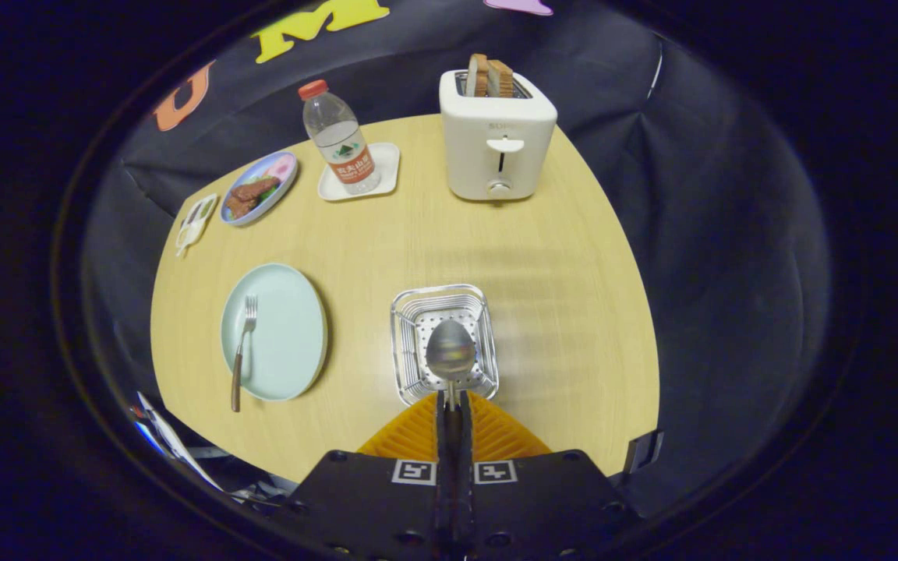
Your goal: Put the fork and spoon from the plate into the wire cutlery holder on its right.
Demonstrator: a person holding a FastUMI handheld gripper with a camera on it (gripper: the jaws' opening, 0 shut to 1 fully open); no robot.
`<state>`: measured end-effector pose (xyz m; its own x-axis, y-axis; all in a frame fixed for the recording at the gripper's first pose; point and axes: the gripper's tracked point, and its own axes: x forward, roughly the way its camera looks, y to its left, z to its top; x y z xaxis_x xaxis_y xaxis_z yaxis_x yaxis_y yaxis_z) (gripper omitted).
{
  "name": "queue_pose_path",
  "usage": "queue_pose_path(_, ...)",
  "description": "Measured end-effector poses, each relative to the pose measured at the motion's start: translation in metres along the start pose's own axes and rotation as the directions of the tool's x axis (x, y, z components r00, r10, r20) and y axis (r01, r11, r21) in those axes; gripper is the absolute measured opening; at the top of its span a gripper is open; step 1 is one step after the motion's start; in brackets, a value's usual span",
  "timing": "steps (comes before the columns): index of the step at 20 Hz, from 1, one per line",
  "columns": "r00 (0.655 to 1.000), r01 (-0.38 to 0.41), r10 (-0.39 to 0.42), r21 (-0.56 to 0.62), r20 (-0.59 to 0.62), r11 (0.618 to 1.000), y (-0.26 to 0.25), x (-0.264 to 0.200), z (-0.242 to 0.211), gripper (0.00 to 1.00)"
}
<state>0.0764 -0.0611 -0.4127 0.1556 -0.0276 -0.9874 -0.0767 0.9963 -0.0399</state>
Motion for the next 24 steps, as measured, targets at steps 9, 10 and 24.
queue_pose_path(9,0.999,-0.006,0.006,0.003,0.039,1.000,0.005,0.003,0.020,0.10)
queue_pose_path(10,0.999,-0.012,0.013,-0.004,0.053,1.000,0.006,-0.001,0.022,0.11)
queue_pose_path(24,0.941,-0.029,0.042,-0.042,0.335,0.999,0.064,-0.035,0.047,0.96)
